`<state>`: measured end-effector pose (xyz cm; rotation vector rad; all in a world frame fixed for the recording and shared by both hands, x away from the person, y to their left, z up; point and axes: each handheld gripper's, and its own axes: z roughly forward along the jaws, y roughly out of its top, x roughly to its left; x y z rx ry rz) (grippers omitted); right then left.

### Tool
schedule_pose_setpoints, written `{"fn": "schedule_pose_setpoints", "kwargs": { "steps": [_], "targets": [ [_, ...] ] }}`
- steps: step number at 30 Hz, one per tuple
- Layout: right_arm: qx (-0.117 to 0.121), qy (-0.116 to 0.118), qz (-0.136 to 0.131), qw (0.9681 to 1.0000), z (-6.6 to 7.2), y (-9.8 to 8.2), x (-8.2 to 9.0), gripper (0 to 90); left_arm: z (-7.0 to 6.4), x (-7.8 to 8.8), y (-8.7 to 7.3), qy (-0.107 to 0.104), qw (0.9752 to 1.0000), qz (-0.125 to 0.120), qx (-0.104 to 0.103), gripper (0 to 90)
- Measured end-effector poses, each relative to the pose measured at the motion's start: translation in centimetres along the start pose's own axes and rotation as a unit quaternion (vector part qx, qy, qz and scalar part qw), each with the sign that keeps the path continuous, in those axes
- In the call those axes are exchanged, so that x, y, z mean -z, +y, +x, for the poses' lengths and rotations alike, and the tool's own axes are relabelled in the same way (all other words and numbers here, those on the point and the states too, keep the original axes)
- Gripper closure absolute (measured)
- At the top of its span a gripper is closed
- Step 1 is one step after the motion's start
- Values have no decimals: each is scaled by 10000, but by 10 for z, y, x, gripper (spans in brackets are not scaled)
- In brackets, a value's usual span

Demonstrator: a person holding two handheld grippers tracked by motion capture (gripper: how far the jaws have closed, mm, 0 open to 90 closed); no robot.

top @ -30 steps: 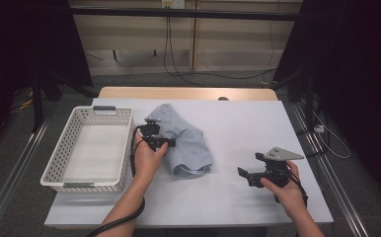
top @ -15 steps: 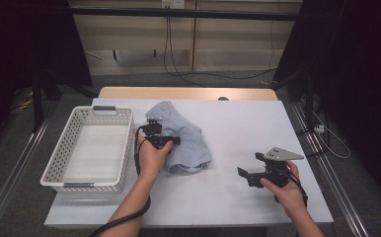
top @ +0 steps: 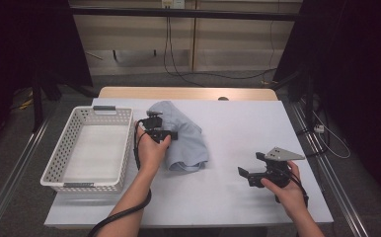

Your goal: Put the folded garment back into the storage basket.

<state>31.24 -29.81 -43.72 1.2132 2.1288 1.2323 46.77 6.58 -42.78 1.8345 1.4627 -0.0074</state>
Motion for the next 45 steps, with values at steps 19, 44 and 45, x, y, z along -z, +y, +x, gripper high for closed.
{"fn": "schedule_pose_setpoints", "kwargs": {
  "steps": [19, 44, 45],
  "targets": [
    [14, 55, 41, 10000, 3, 0, -3, 82, 12, 12, 4, 37, 9998, 190, -22, 660],
    [50, 104, 53, 9999, 5, 0, -6, 82, 17, 3, 2, -3, 9993, -183, 336, 715],
    [60, 101, 49, 9999, 4, 0, -6, 82, 17, 6, 3, 2, 9995, -146, 291, 717]
  ]
}}
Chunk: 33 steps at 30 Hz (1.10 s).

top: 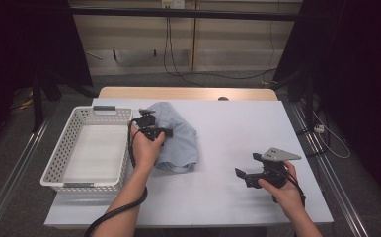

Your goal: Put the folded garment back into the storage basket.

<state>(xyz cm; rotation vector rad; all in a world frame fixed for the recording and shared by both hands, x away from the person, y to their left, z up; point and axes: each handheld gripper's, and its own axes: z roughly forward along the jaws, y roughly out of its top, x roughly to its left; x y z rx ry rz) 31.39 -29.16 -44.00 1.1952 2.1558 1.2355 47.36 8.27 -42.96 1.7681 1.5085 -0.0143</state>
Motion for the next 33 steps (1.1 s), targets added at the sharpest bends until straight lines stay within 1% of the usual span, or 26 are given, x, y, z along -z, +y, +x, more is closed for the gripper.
{"fn": "schedule_pose_setpoints", "kwargs": {
  "steps": [1, 4, 5, 8, 10, 12, 19, 22, 27, 29, 30, 33],
  "targets": [
    [-8, -3, -9, 10000, 0, 0, 0, 81, -1, 1, 1, 1, 10000, 12, -24, 719],
    [-9, -9, -10, 10000, 0, 0, 0, 82, -3, 7, 6, 6, 9999, 151, -44, 720],
    [-7, -5, -11, 10000, 0, 0, 0, 82, -4, 9, 7, 36, 9998, 204, -67, 720],
    [-3, -1, -12, 10000, 0, 1, 0, 81, -6, 14, 11, 75, 9992, 359, -156, 720],
    [-9, -12, -19, 10000, 0, 1, 0, 81, -7, 17, 14, 135, 9985, 460, -258, 720],
    [-4, -13, -26, 10000, 0, 1, 0, 82, -8, 21, 16, 156, 9980, 543, -286, 720],
    [7, -5, -29, 10000, 1, 1, 1, 81, -11, 31, 25, 267, 9951, 856, -411, 722],
    [7, -1, -30, 10000, 1, 1, 1, 81, -12, 35, 27, 313, 9936, 965, -505, 723],
    [14, -3, -31, 10000, 1, 1, 1, 81, -16, 41, 31, 326, 9924, 1051, -550, 723],
    [15, 0, -42, 10000, 2, 2, 1, 81, -17, 43, 32, 365, 9915, 1104, -586, 723],
    [17, 0, -45, 10000, 2, 2, 1, 81, -18, 44, 34, 377, 9903, 1168, -645, 723],
    [17, 1, -48, 10000, 2, 2, 1, 81, -20, 47, 36, 408, 9892, 1226, -692, 723]
  ]
}}
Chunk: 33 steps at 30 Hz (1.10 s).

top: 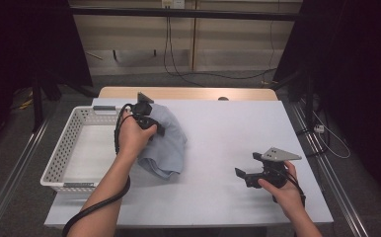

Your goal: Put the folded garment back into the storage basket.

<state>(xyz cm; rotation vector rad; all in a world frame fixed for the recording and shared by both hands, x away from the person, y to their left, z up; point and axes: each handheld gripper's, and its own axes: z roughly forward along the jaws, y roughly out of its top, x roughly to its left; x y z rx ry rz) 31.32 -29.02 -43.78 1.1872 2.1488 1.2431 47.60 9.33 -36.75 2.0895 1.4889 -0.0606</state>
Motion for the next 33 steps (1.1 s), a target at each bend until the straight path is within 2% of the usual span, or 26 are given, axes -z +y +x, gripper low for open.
{"fn": "schedule_pose_setpoints", "kwargs": {
  "steps": [11, 24, 33],
  "targets": [
    [17, 2, -11, 10000, 0, 0, 0, 81, -7, 15, 8, -27, 9996, 226, -171, 723],
    [16, 7, -22, 10000, 0, 1, 0, 80, -11, 36, 21, 163, 9983, 355, -428, 723],
    [17, 8, -26, 10000, 1, 1, 0, 80, -11, 49, 26, 276, 9975, 438, -488, 723]
  ]
}}
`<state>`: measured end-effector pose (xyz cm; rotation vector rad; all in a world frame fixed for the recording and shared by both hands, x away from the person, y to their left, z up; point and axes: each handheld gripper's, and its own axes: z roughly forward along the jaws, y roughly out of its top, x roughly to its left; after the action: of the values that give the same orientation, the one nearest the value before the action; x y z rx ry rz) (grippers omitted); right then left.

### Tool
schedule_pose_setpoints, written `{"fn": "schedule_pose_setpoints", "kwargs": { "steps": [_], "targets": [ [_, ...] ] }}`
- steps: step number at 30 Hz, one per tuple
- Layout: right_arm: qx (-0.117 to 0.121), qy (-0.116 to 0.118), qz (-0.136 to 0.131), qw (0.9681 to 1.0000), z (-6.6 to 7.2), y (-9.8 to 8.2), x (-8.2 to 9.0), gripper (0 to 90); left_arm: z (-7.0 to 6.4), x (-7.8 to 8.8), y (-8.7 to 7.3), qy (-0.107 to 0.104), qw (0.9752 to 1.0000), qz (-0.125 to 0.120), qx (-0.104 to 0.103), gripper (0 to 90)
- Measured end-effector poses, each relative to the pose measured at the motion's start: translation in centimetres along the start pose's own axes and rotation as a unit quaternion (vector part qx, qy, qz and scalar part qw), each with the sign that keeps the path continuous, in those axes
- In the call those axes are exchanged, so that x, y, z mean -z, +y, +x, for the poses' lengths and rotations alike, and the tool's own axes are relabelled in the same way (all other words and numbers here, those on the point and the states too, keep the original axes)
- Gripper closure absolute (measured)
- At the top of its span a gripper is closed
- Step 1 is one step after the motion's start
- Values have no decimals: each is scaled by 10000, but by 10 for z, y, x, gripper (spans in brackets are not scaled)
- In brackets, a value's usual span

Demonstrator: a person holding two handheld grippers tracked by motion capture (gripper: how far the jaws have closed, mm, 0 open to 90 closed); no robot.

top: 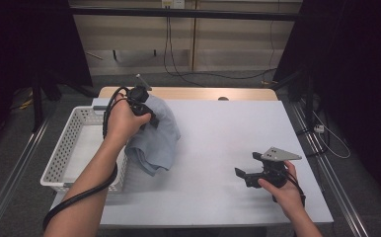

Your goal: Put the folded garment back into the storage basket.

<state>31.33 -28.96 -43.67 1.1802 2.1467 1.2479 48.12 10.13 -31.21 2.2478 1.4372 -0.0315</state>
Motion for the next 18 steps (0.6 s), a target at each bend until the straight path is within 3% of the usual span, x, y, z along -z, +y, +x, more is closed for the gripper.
{"fn": "schedule_pose_setpoints", "kwargs": {
  "steps": [18],
  "targets": [
    [-36, 24, -30, 10000, 0, 1, 0, 80, -1, 25, 11, 211, 9997, 127, -56, 723]
  ]
}}
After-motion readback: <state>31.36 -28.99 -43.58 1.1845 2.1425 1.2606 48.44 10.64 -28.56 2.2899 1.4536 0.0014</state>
